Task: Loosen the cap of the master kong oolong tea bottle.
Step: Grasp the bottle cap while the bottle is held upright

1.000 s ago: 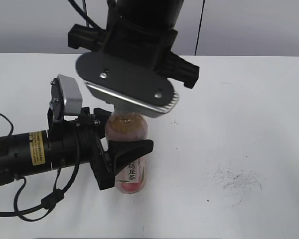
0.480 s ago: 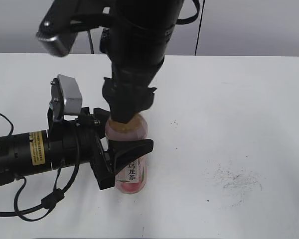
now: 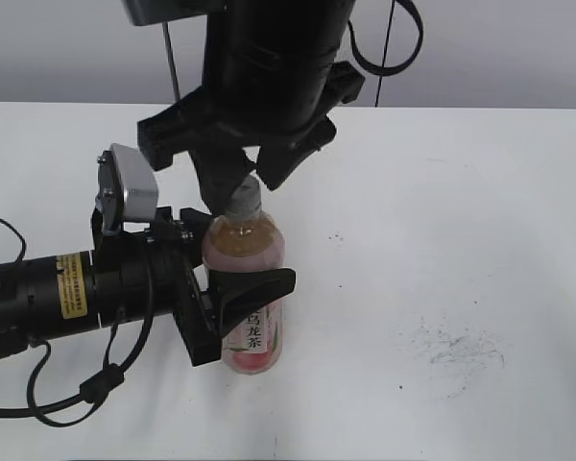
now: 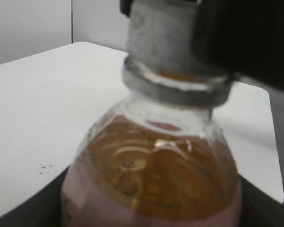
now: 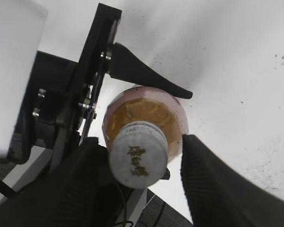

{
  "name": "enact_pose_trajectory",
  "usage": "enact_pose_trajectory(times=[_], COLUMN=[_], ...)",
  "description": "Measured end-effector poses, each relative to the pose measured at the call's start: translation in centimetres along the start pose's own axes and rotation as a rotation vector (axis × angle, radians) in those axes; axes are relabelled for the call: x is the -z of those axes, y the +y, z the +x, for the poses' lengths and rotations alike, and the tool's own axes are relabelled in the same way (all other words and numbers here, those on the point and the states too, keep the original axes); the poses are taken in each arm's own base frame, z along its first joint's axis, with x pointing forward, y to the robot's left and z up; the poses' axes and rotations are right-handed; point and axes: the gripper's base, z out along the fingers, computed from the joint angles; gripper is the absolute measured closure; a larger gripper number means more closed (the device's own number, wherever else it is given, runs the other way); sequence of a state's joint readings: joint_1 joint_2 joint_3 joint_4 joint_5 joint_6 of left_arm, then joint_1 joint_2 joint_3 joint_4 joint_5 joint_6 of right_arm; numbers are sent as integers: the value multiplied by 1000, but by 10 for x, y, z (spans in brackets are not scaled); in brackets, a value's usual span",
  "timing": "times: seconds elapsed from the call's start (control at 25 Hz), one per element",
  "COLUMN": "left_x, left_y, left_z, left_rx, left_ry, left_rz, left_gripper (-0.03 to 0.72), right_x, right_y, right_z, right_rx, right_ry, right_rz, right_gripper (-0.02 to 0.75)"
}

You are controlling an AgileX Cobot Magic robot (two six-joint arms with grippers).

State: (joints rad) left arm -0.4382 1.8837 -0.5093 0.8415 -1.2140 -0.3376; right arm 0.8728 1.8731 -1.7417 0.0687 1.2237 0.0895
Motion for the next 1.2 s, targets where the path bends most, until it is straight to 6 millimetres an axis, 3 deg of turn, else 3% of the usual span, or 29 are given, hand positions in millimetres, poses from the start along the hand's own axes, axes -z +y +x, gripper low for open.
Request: enact_pose_trajectory(times=[0.28,0.44,1.2], left_x=[0,0,0], left_y=[0,0,0], left_z=[0,0,0], left_rx=[1,1,-3], left_ry=[0,0,1], left_rz=[-1,-1,2], left_gripper=[243,243,243], right_x=[0,0,2], right_y=[-1,-1,1], right_z=[0,0,0], right_rx=[-21,152,2270], right_ry=[-1,0,-10], right_rz=[6,7,6], right_gripper=[471,471,471])
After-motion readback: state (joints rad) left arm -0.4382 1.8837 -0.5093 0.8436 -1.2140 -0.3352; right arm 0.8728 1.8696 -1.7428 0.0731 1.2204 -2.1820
